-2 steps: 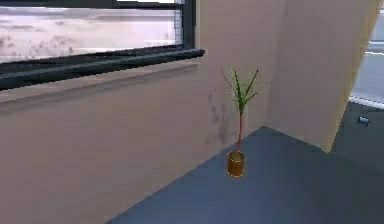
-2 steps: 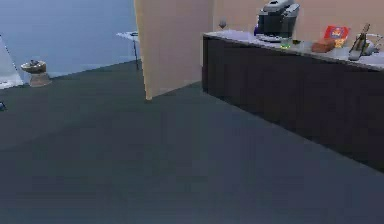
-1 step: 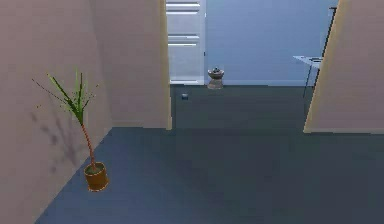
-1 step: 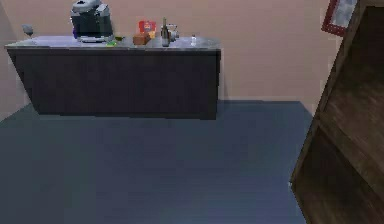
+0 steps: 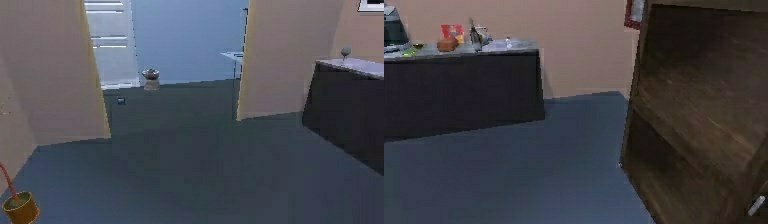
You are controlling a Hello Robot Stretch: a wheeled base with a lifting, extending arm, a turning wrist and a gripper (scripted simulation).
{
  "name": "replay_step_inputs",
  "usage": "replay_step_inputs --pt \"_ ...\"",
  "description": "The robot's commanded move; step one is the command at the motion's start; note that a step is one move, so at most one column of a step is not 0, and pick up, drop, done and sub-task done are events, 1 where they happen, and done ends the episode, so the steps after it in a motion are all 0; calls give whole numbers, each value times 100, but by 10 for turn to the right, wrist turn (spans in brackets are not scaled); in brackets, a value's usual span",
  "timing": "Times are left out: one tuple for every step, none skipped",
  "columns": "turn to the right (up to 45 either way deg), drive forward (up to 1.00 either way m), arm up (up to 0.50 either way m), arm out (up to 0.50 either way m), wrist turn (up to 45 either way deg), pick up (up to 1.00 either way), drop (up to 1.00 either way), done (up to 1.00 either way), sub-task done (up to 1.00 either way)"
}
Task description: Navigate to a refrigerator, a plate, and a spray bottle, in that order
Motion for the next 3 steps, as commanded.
replay_step_inputs --pt "0 100 0 0 0 0 0 0 0" --pt "0 100 0 0 0 0 0 0 0" --pt "0 90 0 0 0 0 0 0 0"
